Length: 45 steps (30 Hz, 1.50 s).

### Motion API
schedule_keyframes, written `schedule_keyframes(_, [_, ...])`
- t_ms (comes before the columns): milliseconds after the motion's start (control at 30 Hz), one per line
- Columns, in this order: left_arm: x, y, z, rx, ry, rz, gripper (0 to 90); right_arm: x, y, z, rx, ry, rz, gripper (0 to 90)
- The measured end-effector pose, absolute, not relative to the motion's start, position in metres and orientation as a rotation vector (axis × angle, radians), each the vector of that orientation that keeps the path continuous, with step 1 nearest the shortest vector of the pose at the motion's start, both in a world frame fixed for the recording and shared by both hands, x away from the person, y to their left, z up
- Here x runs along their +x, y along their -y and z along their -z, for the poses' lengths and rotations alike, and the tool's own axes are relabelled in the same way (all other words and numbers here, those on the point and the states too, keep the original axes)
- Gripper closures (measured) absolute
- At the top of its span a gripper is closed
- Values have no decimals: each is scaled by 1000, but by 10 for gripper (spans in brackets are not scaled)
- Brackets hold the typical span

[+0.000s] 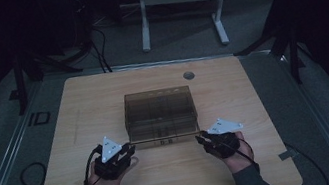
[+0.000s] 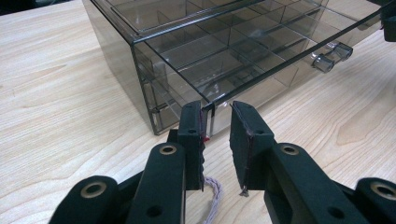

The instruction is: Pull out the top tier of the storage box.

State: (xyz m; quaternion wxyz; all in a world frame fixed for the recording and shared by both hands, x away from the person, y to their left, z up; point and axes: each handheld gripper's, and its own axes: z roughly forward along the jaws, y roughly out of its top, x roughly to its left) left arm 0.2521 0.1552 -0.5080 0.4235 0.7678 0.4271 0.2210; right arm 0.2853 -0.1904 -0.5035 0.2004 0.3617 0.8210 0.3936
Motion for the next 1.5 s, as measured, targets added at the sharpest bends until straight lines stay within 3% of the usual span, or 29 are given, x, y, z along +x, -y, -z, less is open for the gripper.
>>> schedule_keyframes(1500, [236,-155,509,1923,-1067,-560,752,272,192,504,1007,-2311,-1102,717])
